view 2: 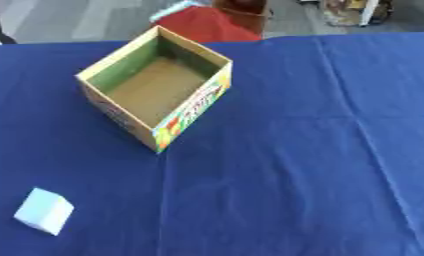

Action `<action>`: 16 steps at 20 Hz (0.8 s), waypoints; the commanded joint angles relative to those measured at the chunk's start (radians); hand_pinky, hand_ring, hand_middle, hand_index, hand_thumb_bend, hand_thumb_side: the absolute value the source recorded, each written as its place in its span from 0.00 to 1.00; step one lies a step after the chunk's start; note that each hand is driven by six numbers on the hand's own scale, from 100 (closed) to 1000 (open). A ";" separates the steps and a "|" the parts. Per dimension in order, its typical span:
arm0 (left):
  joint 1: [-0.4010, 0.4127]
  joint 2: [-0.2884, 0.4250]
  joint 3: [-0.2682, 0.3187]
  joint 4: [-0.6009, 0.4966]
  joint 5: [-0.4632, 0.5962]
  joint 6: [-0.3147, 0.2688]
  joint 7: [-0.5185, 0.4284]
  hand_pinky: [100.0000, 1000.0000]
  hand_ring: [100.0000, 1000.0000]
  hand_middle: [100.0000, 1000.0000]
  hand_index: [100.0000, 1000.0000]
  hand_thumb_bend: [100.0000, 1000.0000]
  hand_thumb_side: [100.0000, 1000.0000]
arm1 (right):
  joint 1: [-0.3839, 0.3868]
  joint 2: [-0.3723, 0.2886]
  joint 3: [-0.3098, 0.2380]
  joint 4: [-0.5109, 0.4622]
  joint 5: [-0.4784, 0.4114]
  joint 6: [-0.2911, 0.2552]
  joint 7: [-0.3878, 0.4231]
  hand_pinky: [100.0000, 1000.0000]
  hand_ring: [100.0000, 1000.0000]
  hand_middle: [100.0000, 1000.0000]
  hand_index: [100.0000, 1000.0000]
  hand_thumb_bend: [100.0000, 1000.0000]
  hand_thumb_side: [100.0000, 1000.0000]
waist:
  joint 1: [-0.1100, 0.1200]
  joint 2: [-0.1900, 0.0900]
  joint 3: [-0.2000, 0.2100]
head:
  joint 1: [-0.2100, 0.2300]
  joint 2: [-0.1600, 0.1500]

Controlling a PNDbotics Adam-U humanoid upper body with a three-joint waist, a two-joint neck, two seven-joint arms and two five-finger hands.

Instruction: Pick up objects on the table and place them in the box.

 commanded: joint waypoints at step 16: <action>-0.153 0.121 -0.159 -0.014 0.080 0.048 -0.259 0.78 0.77 0.74 0.87 0.62 0.60 | -0.010 -0.021 0.008 -0.020 -0.009 -0.002 0.016 0.65 0.68 0.82 0.77 0.00 1.00 | 0.004 -0.020 -0.021 | 0.018 0.004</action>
